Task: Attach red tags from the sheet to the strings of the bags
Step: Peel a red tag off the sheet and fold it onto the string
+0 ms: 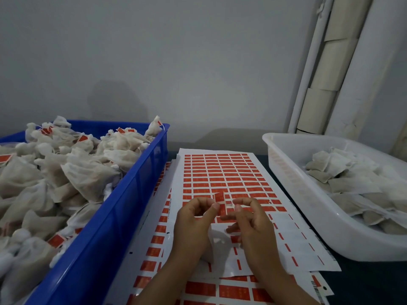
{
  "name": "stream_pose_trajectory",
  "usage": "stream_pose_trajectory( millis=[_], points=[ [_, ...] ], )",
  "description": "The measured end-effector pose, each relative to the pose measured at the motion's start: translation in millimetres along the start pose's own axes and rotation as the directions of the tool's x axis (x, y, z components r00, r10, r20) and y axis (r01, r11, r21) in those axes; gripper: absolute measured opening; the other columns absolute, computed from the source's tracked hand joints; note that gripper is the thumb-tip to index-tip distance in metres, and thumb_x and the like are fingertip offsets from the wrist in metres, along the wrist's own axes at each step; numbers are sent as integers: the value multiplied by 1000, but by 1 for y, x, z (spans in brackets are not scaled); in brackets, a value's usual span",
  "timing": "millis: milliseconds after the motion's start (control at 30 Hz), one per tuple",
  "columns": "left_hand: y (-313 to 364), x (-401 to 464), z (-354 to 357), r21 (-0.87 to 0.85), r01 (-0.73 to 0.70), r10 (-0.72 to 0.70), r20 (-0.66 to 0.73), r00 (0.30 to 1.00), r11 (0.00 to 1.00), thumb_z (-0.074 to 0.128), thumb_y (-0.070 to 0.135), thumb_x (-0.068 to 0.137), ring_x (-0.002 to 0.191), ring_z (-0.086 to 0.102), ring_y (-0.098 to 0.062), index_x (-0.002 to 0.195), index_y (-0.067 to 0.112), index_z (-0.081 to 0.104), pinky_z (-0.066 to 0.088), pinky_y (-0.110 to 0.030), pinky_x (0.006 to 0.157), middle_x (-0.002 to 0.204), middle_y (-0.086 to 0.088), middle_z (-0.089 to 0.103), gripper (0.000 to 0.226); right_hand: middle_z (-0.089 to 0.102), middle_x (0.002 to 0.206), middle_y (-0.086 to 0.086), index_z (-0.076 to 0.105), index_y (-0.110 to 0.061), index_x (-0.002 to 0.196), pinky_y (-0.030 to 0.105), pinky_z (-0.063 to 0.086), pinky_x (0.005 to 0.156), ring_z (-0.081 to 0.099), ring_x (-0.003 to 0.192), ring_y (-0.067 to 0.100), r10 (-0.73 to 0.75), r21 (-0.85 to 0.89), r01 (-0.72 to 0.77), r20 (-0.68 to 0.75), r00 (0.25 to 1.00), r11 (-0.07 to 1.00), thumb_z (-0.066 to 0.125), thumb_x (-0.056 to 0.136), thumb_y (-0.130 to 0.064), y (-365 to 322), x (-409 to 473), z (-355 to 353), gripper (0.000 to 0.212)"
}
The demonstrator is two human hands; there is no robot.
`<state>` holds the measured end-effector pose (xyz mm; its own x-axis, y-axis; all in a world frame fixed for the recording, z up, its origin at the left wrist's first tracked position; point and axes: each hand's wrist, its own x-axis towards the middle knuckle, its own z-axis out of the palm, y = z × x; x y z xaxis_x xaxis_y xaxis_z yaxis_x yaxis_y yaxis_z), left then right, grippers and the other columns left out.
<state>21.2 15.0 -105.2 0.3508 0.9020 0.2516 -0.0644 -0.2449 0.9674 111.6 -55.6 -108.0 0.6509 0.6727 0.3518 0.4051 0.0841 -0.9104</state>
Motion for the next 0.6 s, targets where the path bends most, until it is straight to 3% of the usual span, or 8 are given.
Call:
stream_pose_trajectory(
  millis=[67, 300, 600],
  points=[
    [1, 0, 0, -13, 8, -8, 23, 1000, 1000, 61, 22, 86, 80, 64, -2, 79, 25, 65, 45, -3, 61, 77, 16, 67, 8, 65, 80, -18, 52, -32, 90, 12, 51, 60, 65, 71, 7, 17, 43, -18, 11, 1000, 999, 36, 82, -48, 0, 0, 0, 24],
    [2, -2, 2, -29, 31, -28, 94, 995, 999, 61, 20, 87, 78, 64, 4, 80, 24, 66, 44, 0, 61, 77, 13, 69, 9, 61, 75, -6, 55, -22, 82, 9, 48, 59, 60, 69, 12, 58, 105, -65, 66, 996, 992, 43, 94, -27, 4, 2, 0, 17],
    [2, -3, 3, 6, 30, -30, 82, 996, 1000, 63, 21, 85, 77, 62, 7, 78, 25, 66, 41, 2, 56, 77, 13, 68, 9, 61, 69, -10, 58, -23, 79, 7, 48, 65, 59, 69, -3, -35, 73, 38, -41, 999, 997, 51, 90, -25, 4, 3, -2, 13]
  ],
)
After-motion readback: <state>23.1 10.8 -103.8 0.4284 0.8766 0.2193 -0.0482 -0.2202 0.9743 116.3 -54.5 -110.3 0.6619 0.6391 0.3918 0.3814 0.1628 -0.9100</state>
